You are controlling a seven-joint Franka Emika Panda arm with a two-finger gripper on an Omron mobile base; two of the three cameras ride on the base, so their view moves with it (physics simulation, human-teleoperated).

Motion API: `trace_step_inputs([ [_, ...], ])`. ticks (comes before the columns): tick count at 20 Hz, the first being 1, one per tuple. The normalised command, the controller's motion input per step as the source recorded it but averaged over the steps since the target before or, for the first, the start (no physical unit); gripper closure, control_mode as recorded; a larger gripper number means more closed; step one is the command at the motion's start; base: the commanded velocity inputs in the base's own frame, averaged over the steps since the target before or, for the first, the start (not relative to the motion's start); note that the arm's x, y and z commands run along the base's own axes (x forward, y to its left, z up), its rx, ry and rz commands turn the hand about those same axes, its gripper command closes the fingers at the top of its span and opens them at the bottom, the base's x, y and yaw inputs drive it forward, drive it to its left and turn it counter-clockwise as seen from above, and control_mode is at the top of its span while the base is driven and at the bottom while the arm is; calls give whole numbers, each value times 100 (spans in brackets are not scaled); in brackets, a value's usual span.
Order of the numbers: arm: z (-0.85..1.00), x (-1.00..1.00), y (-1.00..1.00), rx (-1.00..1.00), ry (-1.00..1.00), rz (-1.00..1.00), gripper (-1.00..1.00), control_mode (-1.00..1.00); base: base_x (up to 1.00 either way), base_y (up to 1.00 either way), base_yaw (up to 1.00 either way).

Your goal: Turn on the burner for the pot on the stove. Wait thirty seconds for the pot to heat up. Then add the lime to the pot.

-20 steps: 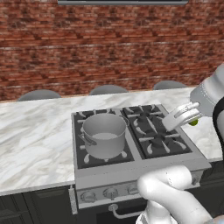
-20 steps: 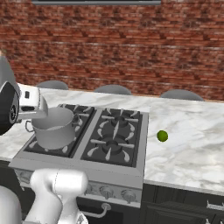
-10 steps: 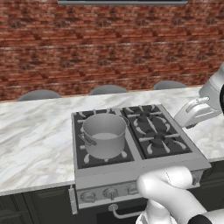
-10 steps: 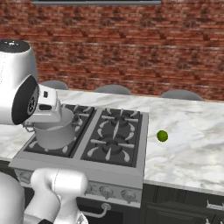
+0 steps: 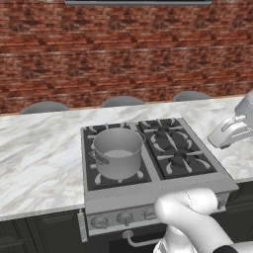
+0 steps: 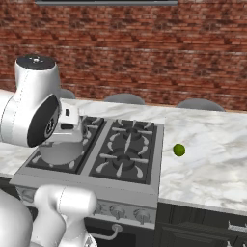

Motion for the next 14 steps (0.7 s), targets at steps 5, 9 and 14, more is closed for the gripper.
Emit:
trace_step_inputs([
  [5, -10, 19, -36, 0, 0, 0, 100, -100, 0, 0, 0],
  [9, -10, 23, -36, 0, 0, 0, 100, -100, 0, 0, 0],
  [14, 0, 22, -38, 0, 0, 0, 100, -100, 0, 0, 0],
])
